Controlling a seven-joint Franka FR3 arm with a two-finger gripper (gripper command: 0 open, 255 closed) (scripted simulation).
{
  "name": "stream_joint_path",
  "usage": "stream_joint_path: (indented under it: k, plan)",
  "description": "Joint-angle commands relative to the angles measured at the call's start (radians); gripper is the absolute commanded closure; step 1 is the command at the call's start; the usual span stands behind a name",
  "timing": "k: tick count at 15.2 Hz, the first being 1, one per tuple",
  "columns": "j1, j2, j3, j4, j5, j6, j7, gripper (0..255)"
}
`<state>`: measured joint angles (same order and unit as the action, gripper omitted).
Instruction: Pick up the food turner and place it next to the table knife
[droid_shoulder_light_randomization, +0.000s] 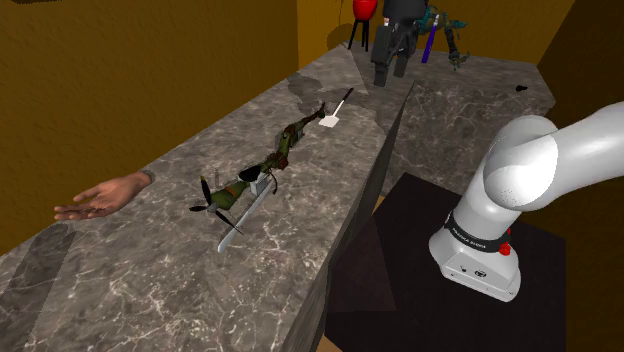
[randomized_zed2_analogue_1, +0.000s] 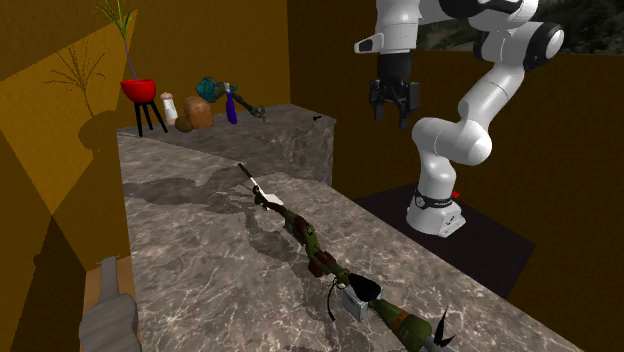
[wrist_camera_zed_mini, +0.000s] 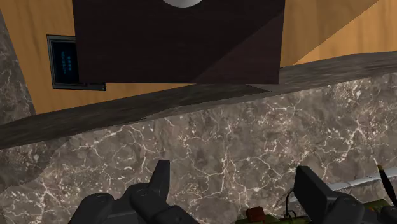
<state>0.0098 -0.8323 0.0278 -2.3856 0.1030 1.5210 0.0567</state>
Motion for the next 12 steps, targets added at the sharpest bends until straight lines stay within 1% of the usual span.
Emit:
stream_joint_path:
  k: [1, 6, 12]
  plan:
    - [0.0, 0.0, 0.0, 0.0, 0.0, 0.0, 0.0, 0]
    - [-0.064, 0.131, 0.047, -0.016, -0.003, 0.178, 0.138, 0]
    - [-0.144, 0.309, 0.09, 0.007, -0.032, 0.368, 0.311, 0]
